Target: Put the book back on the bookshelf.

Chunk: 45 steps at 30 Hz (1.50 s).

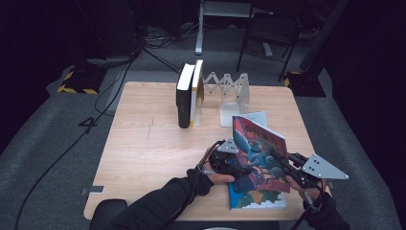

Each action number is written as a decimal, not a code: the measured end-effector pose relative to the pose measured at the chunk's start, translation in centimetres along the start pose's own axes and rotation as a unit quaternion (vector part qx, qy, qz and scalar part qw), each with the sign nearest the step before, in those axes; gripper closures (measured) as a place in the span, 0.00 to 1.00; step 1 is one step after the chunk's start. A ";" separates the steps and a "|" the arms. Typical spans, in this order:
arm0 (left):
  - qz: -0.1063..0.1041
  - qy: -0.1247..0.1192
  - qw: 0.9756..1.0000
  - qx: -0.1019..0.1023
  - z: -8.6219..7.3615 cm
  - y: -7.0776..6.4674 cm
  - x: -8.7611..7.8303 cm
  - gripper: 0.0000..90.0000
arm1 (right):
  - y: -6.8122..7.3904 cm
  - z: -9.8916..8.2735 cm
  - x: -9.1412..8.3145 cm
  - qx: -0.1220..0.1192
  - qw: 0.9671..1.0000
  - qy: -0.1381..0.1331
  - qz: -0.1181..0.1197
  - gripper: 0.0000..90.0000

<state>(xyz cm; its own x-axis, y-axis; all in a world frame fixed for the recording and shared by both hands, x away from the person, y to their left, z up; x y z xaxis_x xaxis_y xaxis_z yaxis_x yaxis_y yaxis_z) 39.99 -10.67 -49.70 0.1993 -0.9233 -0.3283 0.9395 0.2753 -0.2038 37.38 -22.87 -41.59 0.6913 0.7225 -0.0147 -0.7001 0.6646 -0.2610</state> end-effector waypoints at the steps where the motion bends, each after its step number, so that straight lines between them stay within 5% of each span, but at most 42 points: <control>1: 0.001 -0.002 1.000 0.001 0.2 0.0 -0.1 0.37 | 0.1 0.1 0.1 -0.002 1.000 -0.001 0.001 0.94; 8: 0.006 -0.014 0.999 0.030 1.4 -0.3 -0.9 0.56 | 0.3 0.7 0.3 -0.012 1.000 -0.010 0.003 0.93; 14: 0.024 -0.023 0.998 0.058 2.5 -0.2 -1.7 0.62 | -0.2 1.1 0.3 -0.011 1.000 -0.013 -0.013 0.90; 24: 0.054 -0.028 0.988 0.139 3.5 -0.5 -3.5 0.78 | -1.3 2.7 -0.3 -0.003 0.999 -0.044 -0.030 0.88; 33: 0.034 -0.021 0.986 0.162 2.8 -1.5 -4.1 0.80 | -1.5 2.7 -1.6 0.009 0.998 -0.057 -0.034 0.72; 37: 0.026 -0.021 0.985 0.169 2.6 -2.0 -4.3 0.81 | -2.3 1.8 -2.4 0.021 0.997 -0.048 -0.049 0.63; 40: 0.017 -0.029 0.987 0.157 2.5 -2.0 -4.4 0.82 | -2.7 0.7 -2.5 0.038 0.998 -0.021 -0.053 0.50; 45: 0.014 -0.035 0.987 0.158 2.3 -2.3 -4.4 0.81 | -2.6 -1.9 -1.8 0.071 0.997 0.027 -0.024 0.40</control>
<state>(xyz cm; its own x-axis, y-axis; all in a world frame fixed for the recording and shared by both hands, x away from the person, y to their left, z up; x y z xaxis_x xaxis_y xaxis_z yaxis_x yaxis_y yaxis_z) 37.55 -7.89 -45.67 0.2351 -0.9358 -0.2625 0.9710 0.2144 0.1054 38.30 -26.26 -42.70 0.7312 0.6797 -0.0583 -0.6809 0.7219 -0.1237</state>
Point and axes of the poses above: each handheld gripper's, and its own axes: x roughly forward along the jaws, z roughly out of its top, y roughly to its left, the point moved 9 cm from there along x, roughly forward along the jaws, and after that the axes turned 8 degrees about -y, right-handed, at the moved point
